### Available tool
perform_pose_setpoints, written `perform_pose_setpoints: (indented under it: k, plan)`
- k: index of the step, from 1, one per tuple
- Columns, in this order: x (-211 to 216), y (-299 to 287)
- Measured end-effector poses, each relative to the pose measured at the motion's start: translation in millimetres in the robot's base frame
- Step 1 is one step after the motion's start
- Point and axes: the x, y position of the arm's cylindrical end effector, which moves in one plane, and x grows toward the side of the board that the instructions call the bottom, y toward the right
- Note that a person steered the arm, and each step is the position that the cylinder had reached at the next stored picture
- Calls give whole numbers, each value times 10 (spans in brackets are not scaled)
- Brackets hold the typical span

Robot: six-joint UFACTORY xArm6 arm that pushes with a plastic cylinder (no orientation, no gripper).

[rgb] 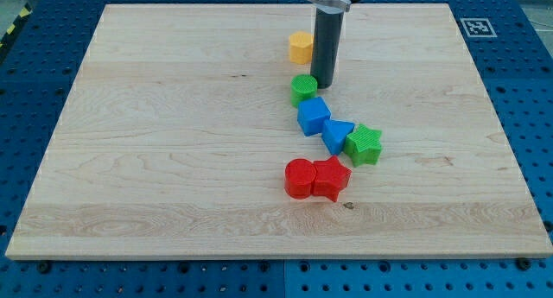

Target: Separate yellow heart and yellow hexagon

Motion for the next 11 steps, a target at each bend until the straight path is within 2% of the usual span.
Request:
perform_pose_setpoints:
  k: [1,2,3,4,8,10,11]
  plan:
    - [-309,-457]
    - [-717,-670]
    - [-1144,-484]
    - [-1215,1]
    - [-333,-64]
    - [-607,-64]
    - [-546,-64]
